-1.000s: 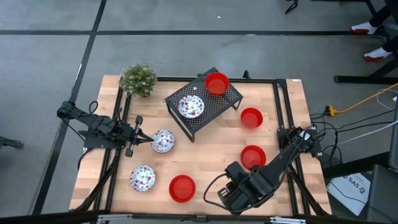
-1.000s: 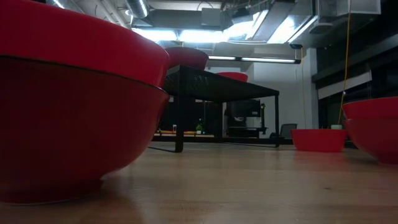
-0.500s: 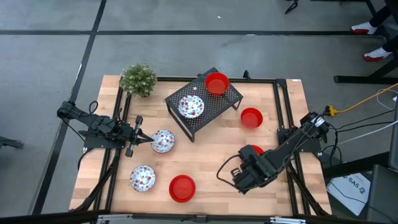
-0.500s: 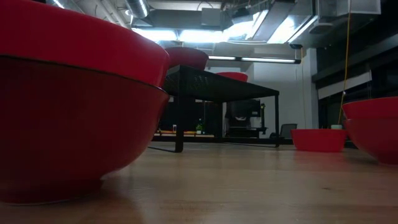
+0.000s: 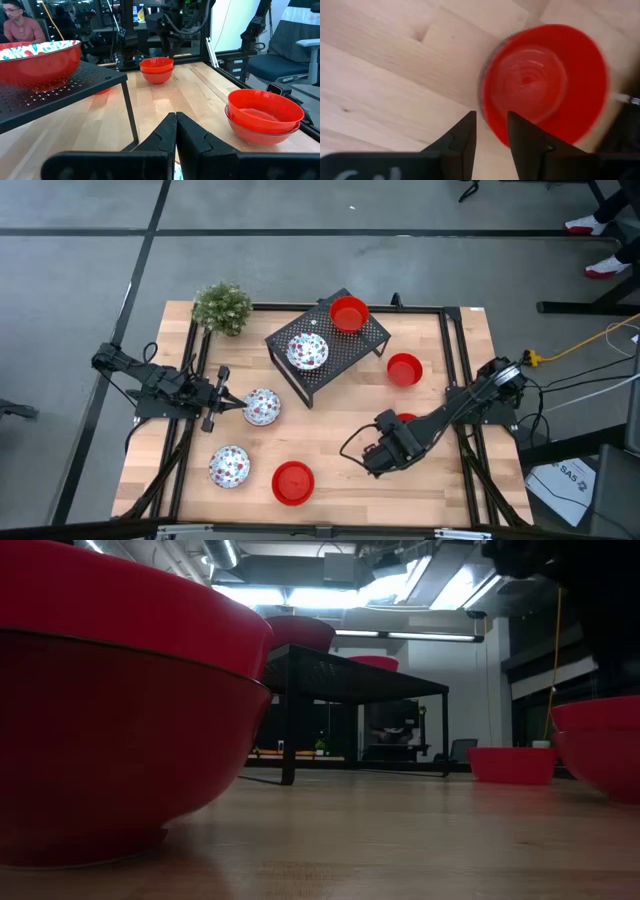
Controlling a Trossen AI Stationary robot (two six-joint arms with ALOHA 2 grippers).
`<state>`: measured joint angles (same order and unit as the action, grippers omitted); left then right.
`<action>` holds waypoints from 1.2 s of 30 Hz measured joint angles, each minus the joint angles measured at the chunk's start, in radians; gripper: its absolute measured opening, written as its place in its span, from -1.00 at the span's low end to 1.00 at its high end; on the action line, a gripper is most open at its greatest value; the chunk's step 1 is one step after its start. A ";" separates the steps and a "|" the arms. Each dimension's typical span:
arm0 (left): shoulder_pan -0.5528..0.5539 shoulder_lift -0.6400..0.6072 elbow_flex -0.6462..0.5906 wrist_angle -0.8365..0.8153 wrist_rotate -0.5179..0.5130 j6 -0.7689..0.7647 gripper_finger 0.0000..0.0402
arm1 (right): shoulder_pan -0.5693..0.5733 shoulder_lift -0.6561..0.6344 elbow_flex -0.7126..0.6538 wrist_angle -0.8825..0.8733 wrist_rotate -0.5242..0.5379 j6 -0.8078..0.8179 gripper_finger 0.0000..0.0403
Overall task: Pick & Place Mini bowls
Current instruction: Stack the red bowl on the red bowl on the shelf
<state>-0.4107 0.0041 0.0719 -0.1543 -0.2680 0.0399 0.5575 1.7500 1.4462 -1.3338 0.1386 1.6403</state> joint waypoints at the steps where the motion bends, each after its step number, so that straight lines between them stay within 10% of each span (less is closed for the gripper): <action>1: 0.000 0.000 0.000 0.000 0.000 0.000 -0.98 | -0.004 0.001 -0.008 0.014 0.000 -0.006 -0.46; 26: 0.000 0.000 0.000 0.000 0.000 0.000 -0.98 | -0.034 0.001 -0.159 0.137 -0.010 -0.057 -0.48; 36: 0.000 0.000 0.000 0.000 0.000 0.000 -0.98 | -0.034 0.001 -0.159 0.138 -0.010 -0.072 -0.95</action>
<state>-0.4106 0.0044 0.0721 -0.1543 -0.2680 0.0399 0.5236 1.7508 1.2873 -1.1954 0.1291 1.5684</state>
